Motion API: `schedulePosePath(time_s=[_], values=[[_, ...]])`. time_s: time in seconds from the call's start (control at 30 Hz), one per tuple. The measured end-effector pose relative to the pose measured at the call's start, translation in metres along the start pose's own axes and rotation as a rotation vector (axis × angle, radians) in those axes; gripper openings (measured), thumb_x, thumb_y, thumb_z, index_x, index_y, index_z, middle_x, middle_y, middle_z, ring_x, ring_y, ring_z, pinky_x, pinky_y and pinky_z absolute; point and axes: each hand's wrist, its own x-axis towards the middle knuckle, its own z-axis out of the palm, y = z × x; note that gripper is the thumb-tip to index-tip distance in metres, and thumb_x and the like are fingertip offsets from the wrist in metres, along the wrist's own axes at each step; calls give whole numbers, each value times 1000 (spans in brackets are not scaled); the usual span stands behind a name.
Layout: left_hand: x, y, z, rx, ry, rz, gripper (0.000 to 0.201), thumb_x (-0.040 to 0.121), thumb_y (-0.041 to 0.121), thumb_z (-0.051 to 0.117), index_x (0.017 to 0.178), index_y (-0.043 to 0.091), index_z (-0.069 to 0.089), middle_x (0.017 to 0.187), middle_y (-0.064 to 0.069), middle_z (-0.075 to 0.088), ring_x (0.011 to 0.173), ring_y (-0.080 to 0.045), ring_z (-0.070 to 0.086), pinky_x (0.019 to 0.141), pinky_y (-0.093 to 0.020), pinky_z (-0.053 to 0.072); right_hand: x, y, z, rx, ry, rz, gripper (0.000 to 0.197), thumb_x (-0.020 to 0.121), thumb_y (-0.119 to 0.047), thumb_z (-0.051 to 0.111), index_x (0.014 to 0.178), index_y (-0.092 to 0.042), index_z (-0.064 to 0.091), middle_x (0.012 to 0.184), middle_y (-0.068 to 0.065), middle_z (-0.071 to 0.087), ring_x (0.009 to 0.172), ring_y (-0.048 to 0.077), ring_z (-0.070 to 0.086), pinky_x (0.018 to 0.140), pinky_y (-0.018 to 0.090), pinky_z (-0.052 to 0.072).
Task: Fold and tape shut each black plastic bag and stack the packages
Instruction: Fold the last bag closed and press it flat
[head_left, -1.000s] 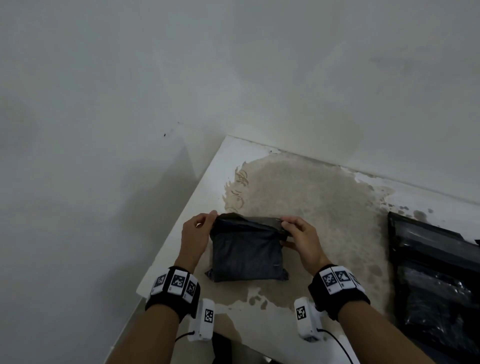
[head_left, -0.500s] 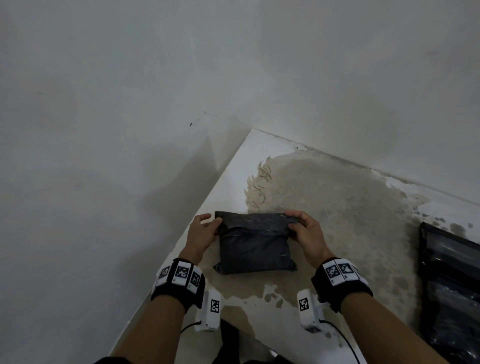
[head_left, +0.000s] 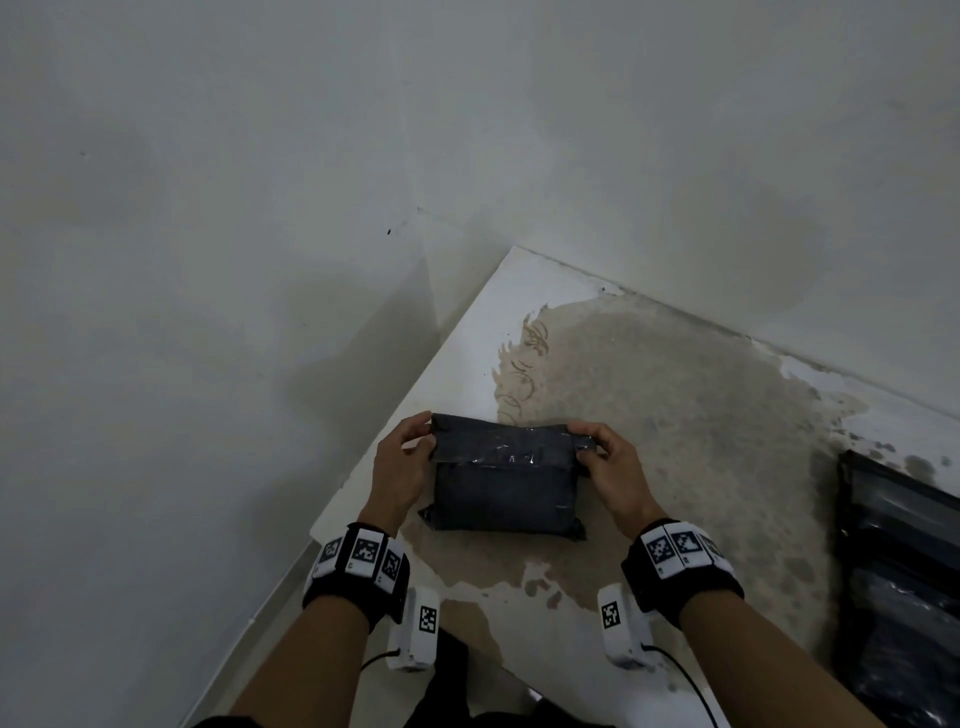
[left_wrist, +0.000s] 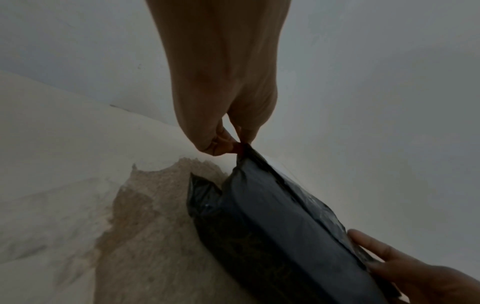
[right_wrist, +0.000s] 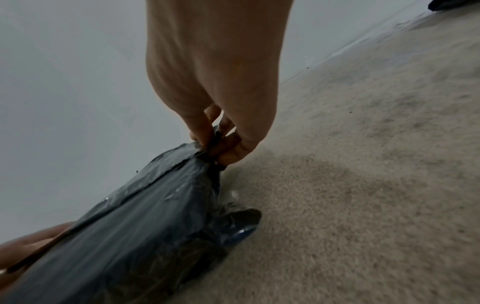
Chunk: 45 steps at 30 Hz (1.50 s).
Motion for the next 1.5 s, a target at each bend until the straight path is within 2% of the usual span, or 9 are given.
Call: schedulePosePath(time_s=[0.33, 0.53, 0.63, 0.8, 0.93, 1.1, 1.3, 1.4, 1.5], values=[[-7, 1, -1, 18, 85, 84, 33, 102, 2, 49, 124, 23, 62, 122, 5, 62, 105, -10, 58, 83, -8, 45, -2, -3, 10, 121, -58, 47, 33, 96, 13, 48, 111, -9, 66, 116, 12, 68, 92, 21, 68, 70, 24, 58], [-18, -5, 10, 399, 225, 278, 37, 102, 15, 50, 139, 21, 55, 144, -4, 46, 130, -23, 45, 110, -42, 36, -1, 1, 13, 42, -107, 33, 44, 93, 17, 45, 112, -16, 68, 121, 11, 68, 106, 27, 67, 79, 28, 59], [-26, -7, 25, 701, 22, 575, 45, 102, 36, 42, 143, 22, 52, 152, -2, 46, 143, -22, 35, 117, -46, 26, -2, -1, 12, 9, -130, 13, 45, 93, 17, 46, 113, -16, 67, 123, 9, 67, 109, 27, 66, 83, 30, 59], [-29, -31, 28, 896, -113, 591, 58, 102, 52, 32, 152, 25, 41, 162, -2, 32, 153, -22, 18, 124, -50, 9, -1, 4, 14, -97, -94, -68, 45, 94, 9, 49, 117, -25, 67, 128, -2, 63, 116, 22, 63, 99, 43, 56], [-31, -27, 27, 935, -40, 553, 59, 102, 52, 30, 152, 23, 41, 162, -5, 31, 153, -26, 18, 124, -50, 4, 3, 2, 22, -200, -82, -150, 44, 94, 7, 51, 117, -27, 67, 129, -10, 57, 119, 13, 59, 105, 41, 51], [-32, -31, 25, 962, -18, 535, 58, 103, 52, 29, 152, 23, 40, 162, -6, 32, 153, -27, 18, 124, -52, 6, 10, 3, 23, -138, -120, -74, 48, 94, 4, 53, 110, -37, 69, 129, 4, 62, 112, 22, 64, 98, 48, 56], [-33, -28, 30, 1050, -19, 730, 48, 105, 36, 35, 146, 18, 51, 153, -3, 47, 148, -30, 32, 117, -57, 22, 9, -2, 21, -245, -59, -158, 36, 92, 7, 56, 103, -25, 66, 114, 4, 65, 100, 13, 64, 89, 35, 57], [-30, -30, 30, 1018, -10, 739, 45, 105, 36, 34, 143, 22, 54, 148, 0, 52, 144, -26, 41, 116, -55, 22, 10, -1, 22, -231, -27, -90, 13, 99, -15, 61, 101, -27, 66, 109, 2, 65, 98, 18, 63, 86, 38, 56], [-27, -28, 30, 995, 7, 731, 44, 104, 36, 35, 139, 22, 58, 145, 0, 56, 139, -27, 47, 114, -55, 23, 13, -3, 25, -186, -19, -88, 13, 98, -11, 63, 96, -23, 64, 101, 2, 66, 94, 23, 62, 81, 38, 54]])
